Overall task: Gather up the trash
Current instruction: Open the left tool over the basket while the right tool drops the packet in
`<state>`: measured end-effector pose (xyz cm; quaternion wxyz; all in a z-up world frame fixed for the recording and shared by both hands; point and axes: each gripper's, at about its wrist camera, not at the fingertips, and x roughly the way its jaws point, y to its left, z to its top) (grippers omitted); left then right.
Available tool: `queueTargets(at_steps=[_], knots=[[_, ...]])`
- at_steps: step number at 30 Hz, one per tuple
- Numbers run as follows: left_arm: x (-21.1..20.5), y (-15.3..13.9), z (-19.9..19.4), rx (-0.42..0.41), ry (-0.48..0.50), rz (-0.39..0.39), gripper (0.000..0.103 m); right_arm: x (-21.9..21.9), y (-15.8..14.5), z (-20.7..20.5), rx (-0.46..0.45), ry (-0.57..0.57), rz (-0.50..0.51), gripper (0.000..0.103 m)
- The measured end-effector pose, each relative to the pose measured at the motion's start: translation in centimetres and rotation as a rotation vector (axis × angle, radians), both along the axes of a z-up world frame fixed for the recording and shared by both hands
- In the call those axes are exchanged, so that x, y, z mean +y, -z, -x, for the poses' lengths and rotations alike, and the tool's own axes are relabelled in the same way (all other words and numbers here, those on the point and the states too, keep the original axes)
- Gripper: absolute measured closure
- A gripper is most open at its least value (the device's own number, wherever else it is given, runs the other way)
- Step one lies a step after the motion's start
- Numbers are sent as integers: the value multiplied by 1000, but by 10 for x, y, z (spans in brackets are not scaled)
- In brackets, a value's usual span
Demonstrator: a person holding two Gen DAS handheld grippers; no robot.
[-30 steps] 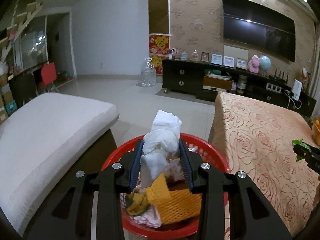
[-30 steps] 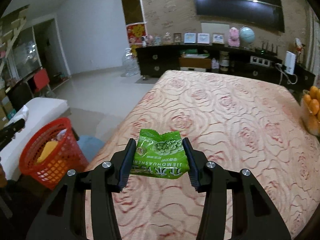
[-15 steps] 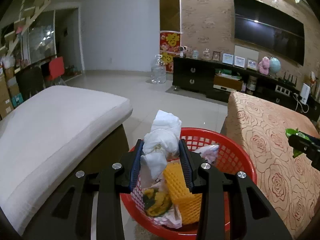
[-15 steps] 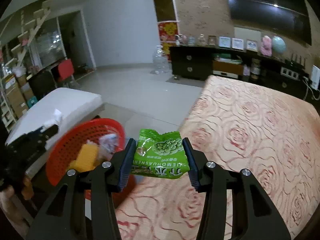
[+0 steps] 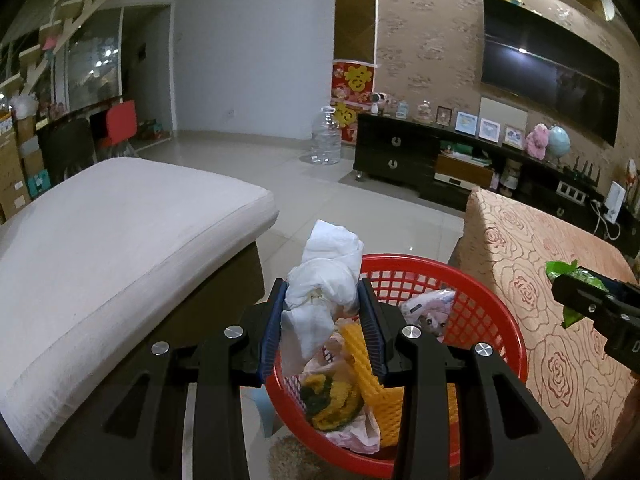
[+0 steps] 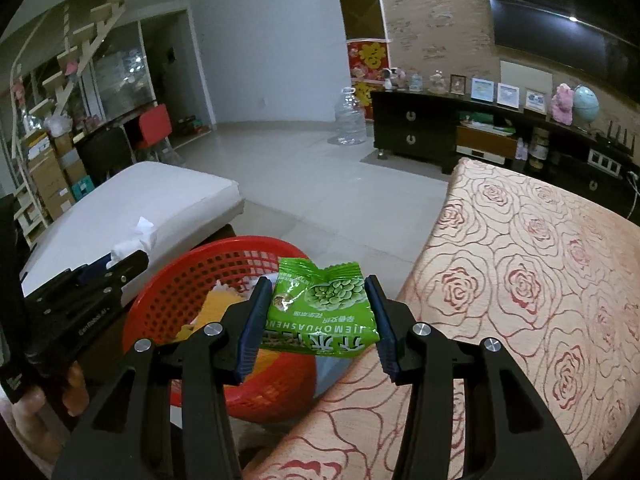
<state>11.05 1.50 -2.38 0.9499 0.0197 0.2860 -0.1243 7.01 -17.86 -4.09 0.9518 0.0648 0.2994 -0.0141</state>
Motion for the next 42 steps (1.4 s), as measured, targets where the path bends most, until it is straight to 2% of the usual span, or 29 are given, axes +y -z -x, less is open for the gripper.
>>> queueTargets(at_steps=[9,14,20,28,33,36,41,42], knots=[[2,-7,-11,42,9,30,68,3,-10,-13,-13,-18,-11,57],[-6,-14,-19,41,27,10,68,5,-16,-22,-19,-34,-23,57],[-5,6,-24,78,17,-7,68,16,-11,-35,-10,-70,-40,57],[-23,13,-22,72,47,-69,68,17,6,-45,20,-77,-78,57],[-27,15,-22,81,69,-71,68,11,7,-43,20,-67,-88,57],[-24,15,-22,93,83,-51,65,9,5,-39,15,-64,-90,57],[-18,15,-21,96,70,-32,42,8,2,-36,10,-65,-89,57],[-17,15,-21,96,68,-28,41,8,2,-37,9,-65,-89,57]])
